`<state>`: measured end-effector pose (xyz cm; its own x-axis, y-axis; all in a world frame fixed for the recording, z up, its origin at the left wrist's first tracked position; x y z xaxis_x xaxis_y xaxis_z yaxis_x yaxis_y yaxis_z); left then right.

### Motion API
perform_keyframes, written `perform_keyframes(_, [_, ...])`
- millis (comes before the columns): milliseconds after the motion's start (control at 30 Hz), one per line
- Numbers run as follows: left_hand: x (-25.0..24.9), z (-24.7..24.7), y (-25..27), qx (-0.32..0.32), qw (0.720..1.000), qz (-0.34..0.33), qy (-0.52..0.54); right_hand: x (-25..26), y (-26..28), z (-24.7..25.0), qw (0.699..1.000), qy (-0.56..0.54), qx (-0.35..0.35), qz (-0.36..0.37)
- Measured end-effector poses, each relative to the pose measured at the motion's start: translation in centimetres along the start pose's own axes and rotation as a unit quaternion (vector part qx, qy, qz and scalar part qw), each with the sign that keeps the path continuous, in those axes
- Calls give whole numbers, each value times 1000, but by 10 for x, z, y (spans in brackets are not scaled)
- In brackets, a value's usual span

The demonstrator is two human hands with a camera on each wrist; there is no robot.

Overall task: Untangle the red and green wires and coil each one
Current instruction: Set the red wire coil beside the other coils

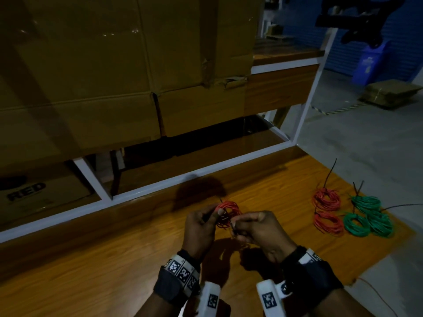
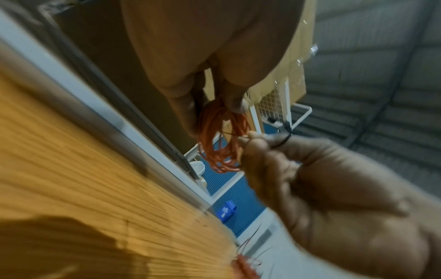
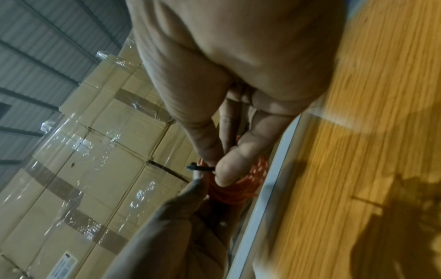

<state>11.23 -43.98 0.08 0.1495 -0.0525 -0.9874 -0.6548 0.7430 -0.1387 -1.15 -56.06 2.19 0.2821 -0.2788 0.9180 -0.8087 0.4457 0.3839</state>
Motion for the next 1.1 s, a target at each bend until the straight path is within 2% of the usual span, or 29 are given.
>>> perform_keyframes(133, [-7, -2, 3, 18, 1000, 7, 11, -8, -1, -3, 1000, -16, 6, 6])
perform_keyframes(267, [-13, -4, 2, 27, 999, -14, -25, -9, -3, -3, 1000, -10, 17, 21])
perform_keyframes(500, [-17, -5, -4, -46, 998, -17, -45, 0, -3, 0, 996, -53, 50, 51])
perform_keyframes(667, [-14, -6, -11, -54, 998, 17, -8, 7, -6, 5, 994, -33, 63, 80])
perform_keyframes(733, [-15, -4, -13, -46, 998, 1, -36, 9, -6, 6, 993, -25, 72, 88])
perform_keyframes(967, [-18, -2, -9, -16, 998, -24, -64, 8, -11, 13, 992, 35, 78, 93])
perform_keyframes(1033, [-19, -2, -7, -5, 997, -28, -66, 12, -10, 15, 987, 105, 40, 116])
perform_keyframes(1100, [-19, -3, -7, 1, 998, -21, -62, 24, -8, 17, 966, 198, -13, 166])
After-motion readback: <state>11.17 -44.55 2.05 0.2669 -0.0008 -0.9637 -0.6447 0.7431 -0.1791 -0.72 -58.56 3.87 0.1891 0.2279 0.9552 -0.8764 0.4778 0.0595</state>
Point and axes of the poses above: each hand's wrist, its own y-axis away from the middle knuckle, its own z-axis out of the back of the hand, x = y × z, the point moved 3 cm from there along -y, towards the middle knuckle, and after that the axes turned 9 degrees about x, right-handed, at the moved point
